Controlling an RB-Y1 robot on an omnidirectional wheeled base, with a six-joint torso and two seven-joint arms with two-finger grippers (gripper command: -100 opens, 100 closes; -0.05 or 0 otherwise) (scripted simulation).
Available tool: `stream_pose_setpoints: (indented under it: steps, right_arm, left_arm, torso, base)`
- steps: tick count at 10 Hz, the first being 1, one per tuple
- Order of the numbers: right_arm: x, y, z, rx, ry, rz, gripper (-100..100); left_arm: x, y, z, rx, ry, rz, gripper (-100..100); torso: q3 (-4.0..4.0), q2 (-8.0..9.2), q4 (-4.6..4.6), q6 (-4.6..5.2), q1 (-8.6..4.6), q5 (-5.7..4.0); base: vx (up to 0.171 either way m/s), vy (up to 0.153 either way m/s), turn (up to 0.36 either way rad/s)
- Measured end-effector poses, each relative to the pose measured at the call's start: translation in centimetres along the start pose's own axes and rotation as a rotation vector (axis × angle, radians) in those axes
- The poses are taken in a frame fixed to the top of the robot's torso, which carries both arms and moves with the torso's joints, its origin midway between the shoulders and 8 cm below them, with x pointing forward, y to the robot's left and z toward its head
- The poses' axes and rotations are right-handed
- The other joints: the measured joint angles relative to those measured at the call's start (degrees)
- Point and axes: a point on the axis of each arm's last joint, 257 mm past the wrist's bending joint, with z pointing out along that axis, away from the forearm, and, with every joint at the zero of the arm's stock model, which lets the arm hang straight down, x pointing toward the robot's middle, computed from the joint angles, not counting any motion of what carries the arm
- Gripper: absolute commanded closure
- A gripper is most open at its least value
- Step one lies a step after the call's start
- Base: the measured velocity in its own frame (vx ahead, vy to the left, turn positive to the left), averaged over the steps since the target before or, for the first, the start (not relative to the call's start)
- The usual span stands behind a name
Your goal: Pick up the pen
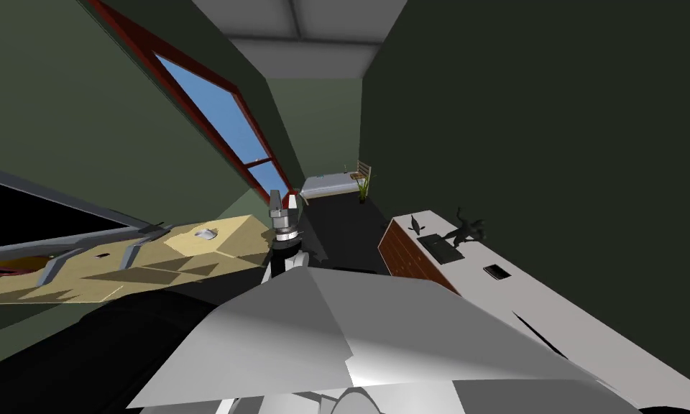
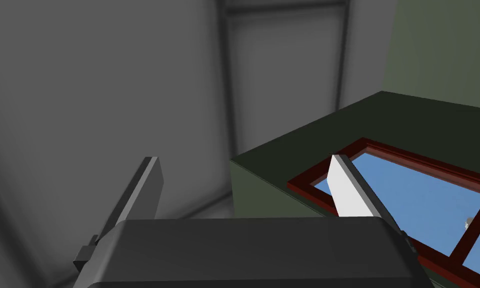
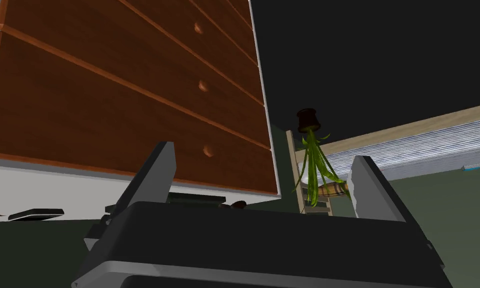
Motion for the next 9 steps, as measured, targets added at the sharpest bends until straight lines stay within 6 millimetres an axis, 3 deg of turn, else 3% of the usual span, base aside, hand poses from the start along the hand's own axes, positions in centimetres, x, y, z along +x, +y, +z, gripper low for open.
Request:
stream_pose_setpoints:
  steps: [3, 9]
  right_arm:
    - [5.1, -2.6, -2.6, 0.045, 0.121, -0.021, -100]
    - [12.0, -7.3, -8.1, 0.119, 0.315, -0.047, -100]
  left_arm:
    - [0.0, 0.0, 0.0, 0.0, 0.0, 0.0, 0]
    - [0.0, 0.0, 0.0, 0.0, 0.0, 0.0, 0]
  torso:
    - [-0.03, -0.04, -0.02, -0.02, -0.08, 0.0]
    - [-0.05, -0.08, -0.02, -0.02, -0.18, -0.03]
  base:
    - [0.013, -0.056, 0.261]
    - [0.009, -0.089, 0.307]
